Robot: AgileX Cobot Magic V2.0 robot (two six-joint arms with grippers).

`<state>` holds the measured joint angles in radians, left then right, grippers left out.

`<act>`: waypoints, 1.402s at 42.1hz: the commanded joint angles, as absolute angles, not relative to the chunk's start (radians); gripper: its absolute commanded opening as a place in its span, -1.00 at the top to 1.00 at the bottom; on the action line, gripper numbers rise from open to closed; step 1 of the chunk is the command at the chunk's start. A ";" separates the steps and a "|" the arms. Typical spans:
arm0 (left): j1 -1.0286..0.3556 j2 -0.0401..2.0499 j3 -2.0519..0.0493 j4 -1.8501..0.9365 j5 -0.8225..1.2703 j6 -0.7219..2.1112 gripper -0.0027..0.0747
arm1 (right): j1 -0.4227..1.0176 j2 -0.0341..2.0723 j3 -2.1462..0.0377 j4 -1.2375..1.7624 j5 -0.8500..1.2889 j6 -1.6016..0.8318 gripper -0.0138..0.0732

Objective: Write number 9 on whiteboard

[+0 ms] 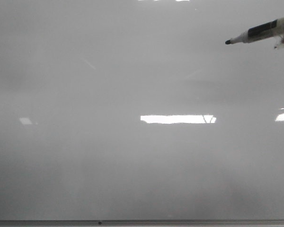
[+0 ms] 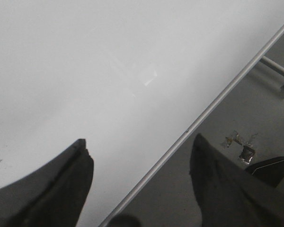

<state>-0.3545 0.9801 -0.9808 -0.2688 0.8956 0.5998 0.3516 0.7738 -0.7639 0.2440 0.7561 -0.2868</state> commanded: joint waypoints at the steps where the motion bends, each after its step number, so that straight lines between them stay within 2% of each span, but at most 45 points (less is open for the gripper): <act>1: -0.354 0.967 -1.007 -0.296 0.824 0.588 -0.21 | 0.343 0.780 -0.790 0.266 0.650 -0.281 0.84; 11: -0.354 0.967 -1.007 -0.296 0.824 0.588 -0.21 | 0.339 0.859 -0.809 0.266 0.599 -0.232 0.84; 17: -0.354 0.967 -1.007 -0.296 0.824 0.588 -0.21 | 0.279 0.945 -0.889 0.266 0.678 -0.249 0.83; 29: -0.354 0.967 -1.007 -0.296 0.824 0.588 -0.21 | 0.138 1.045 -0.923 0.601 0.733 -0.611 0.83; 34: -0.354 0.967 -1.007 -0.296 0.824 0.588 -0.21 | 0.146 1.078 -0.923 0.660 0.679 -0.702 0.84; 43: -0.354 0.967 -1.007 -0.296 0.824 0.588 -0.21 | 0.164 1.113 -0.925 0.658 0.549 -0.704 0.84; 50: -0.354 0.967 -1.007 -0.296 0.824 0.588 -0.21 | 0.250 1.116 -0.924 0.589 0.451 -0.701 0.82; 59: -0.354 0.967 -1.007 -0.296 0.824 0.588 -0.21 | 0.250 1.149 -0.924 0.590 0.335 -0.669 0.82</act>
